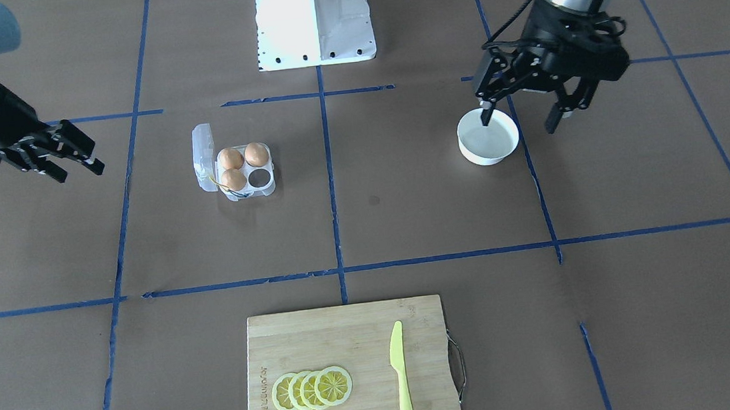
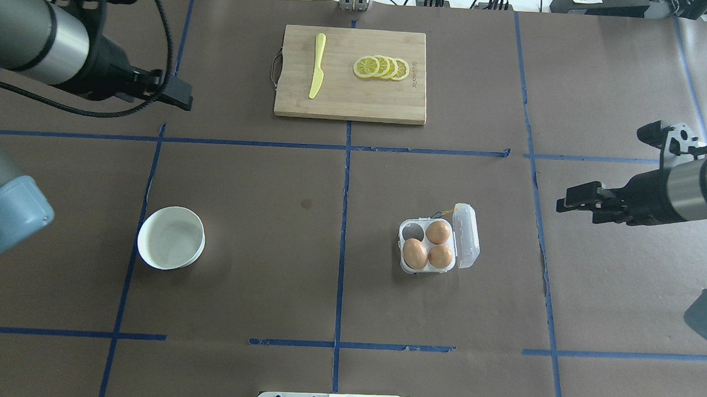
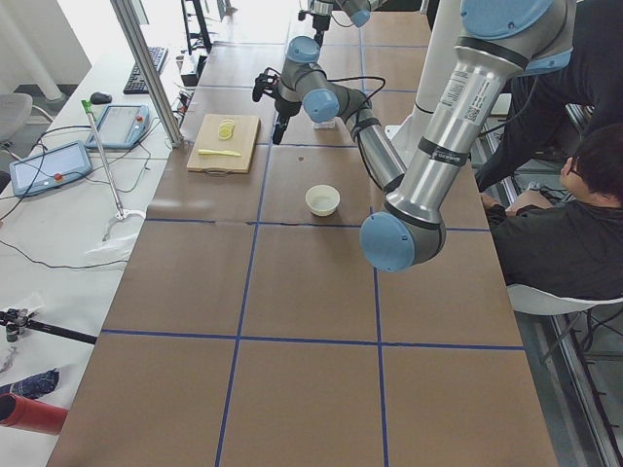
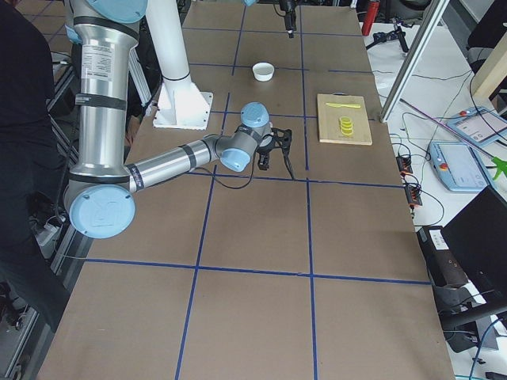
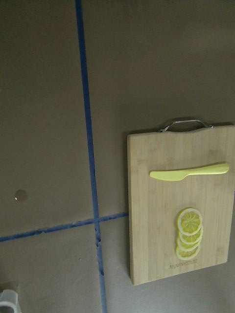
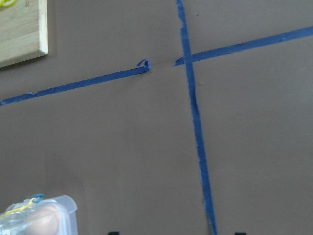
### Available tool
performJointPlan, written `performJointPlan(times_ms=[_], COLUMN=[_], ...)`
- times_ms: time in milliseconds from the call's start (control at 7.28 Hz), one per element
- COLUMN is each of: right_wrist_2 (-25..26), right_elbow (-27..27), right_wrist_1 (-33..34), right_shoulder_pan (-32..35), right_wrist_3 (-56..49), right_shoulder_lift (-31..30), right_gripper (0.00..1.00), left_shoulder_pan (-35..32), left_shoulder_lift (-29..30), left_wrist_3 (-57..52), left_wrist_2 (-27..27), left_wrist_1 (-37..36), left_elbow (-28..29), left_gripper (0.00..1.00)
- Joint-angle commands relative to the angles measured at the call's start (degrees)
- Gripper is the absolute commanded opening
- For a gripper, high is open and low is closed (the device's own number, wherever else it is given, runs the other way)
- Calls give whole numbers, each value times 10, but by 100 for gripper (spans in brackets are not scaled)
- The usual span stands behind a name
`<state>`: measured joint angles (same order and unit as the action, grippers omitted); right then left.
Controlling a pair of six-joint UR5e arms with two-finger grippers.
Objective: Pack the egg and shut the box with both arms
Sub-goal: 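Push the clear carton lid over the eggs with the right gripper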
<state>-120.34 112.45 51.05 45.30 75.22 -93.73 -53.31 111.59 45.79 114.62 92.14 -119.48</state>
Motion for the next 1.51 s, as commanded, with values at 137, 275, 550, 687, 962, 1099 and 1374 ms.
performJointPlan(times_ms=[137, 275, 550, 687, 962, 1099, 1374], right_wrist_2=[27, 27, 34, 41, 42, 41, 38], right_elbow=[0, -4, -25, -48, -61, -57, -32], right_wrist_1=[-6, 1, 18, 52, 112, 113, 120], right_shoulder_pan=[-86, -103, -127, -136, -141, -140, -106], right_wrist_3=[53, 55, 56, 56, 56, 56, 56], right_shoulder_lift=[32, 63, 120, 183, 272, 281, 278], right_gripper=[0, 0, 0, 0, 0, 0, 100], left_shoulder_pan=[-81, -94, -103, -108, -117, -117, -119], left_shoulder_lift=[-45, -46, -46, -50, -54, -58, -102], left_wrist_3=[-182, -198, -221, -232, -254, -254, -276], left_wrist_2=[3, 3, 3, 3, 3, 4, 7], left_wrist_1=[-3, -3, -3, -3, -2, -1, 13], left_elbow=[3, 11, 16, 18, 27, 29, 35], left_gripper=[100, 100, 100, 100, 100, 100, 100])
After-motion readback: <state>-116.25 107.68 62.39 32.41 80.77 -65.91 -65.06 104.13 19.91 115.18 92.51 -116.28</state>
